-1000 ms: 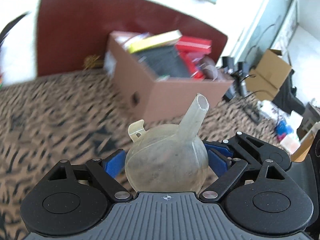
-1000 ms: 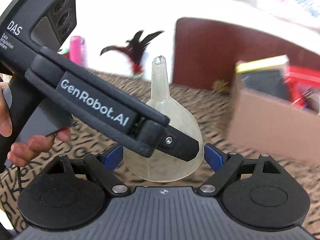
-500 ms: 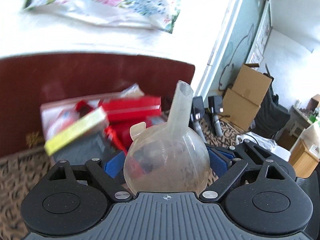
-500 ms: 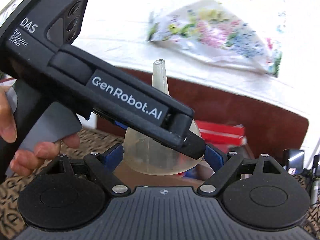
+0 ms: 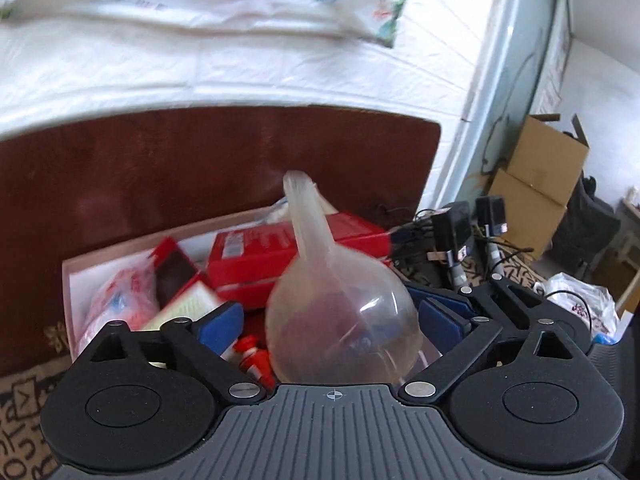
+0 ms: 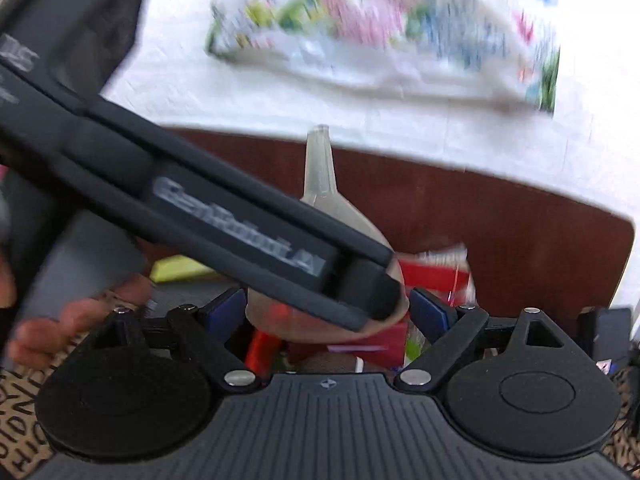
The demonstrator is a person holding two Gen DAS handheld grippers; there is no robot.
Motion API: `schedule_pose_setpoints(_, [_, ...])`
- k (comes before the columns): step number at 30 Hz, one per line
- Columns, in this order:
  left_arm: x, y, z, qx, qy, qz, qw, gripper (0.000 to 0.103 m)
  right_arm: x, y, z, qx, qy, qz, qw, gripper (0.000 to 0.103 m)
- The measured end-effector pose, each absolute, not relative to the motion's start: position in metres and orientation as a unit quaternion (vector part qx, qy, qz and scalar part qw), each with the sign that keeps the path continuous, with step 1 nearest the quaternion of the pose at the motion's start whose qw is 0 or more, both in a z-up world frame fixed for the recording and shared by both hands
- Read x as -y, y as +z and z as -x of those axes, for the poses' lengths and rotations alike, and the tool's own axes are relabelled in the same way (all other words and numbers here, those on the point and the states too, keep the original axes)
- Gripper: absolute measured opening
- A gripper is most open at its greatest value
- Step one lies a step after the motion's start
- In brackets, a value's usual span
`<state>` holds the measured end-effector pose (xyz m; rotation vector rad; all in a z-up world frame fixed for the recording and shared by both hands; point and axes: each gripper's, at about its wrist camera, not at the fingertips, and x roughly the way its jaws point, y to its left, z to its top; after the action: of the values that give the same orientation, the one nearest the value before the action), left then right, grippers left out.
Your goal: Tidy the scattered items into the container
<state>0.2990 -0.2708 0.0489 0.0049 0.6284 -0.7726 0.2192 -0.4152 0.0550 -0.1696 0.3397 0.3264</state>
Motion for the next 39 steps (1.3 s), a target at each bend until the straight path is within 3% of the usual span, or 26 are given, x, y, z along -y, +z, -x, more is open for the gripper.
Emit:
schedule_pose_setpoints(11, [0.263,0.047,-0.290,-0.288,-0.360,-0.016,0.887,0.102,0.422,0.043,-0.197,-0.143,0.138,0.093,0.976,0.094])
schedule_pose_setpoints(14, [0.263,0.046,-0.287,-0.287,-0.358,-0.024,0.888,0.102,0.426,0.047,-0.201,-0.154,0.160,0.071,0.972,0.072])
schedule_pose_setpoints(23, [0.258,0.036,-0.285,-0.292,-0.347,-0.040,0.890,0.103,0.408,0.041,-0.208,-0.156,0.170,0.093,0.968,0.072])
schedule_pose_setpoints(26, [0.255,0.035,-0.280,-0.285,-0.342,-0.042,0.895,0.103,0.410,0.039,-0.207,-0.164,0.167,0.089,0.968,0.077])
schedule_pose_setpoints(32, [0.244,0.037,-0.262,-0.292,-0.339,-0.033,0.894,0.103,0.416,0.040,-0.193,-0.145,0.147,0.076,0.976,0.097])
schedule_pose_setpoints(39, [0.221,0.042,-0.217,-0.295,-0.309,-0.022,0.904,0.103,0.413,0.046,-0.156,-0.163,0.137,0.073,0.974,0.102])
